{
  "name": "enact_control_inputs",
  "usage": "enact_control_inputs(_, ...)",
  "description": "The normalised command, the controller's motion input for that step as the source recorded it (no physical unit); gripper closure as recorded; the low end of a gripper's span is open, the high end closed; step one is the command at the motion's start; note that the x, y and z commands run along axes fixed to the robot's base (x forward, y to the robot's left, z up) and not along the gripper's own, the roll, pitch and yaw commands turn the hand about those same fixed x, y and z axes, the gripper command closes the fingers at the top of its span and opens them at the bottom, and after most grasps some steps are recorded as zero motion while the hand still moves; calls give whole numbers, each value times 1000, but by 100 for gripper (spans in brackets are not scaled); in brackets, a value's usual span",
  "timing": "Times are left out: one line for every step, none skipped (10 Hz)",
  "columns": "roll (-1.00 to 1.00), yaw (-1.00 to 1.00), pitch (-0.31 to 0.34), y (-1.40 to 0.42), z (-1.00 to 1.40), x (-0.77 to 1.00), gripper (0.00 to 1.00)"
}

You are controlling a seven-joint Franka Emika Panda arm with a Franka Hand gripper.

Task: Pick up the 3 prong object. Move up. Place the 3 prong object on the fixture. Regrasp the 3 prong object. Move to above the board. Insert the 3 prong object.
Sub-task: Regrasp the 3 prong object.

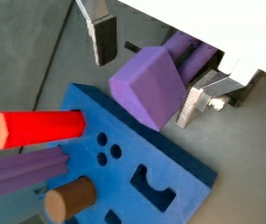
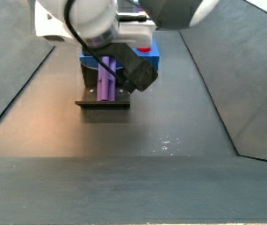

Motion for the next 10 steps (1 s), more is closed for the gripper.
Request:
enact_control_inputs(-30,54,2,4,1000,-5,0)
enact_control_inputs(-24,56,6,5,1000,-13,0)
enact_control_inputs(-11,49,12,4,1000,-25,0)
enact_control_inputs(-7,41,22,10,1000,-36,0)
enact_control_inputs(-2,33,29,9,822,-39,0)
enact_control_inputs(3,24,34,9,625,-39,0)
enact_control_inputs(8,16,39,10,426,-34,0)
enact_control_inputs(1000,33,47,-780,750,127,0)
enact_control_inputs(1000,33,48,-750,597,126,0)
enact_control_inputs(1000,32,46,-610,433,75,0)
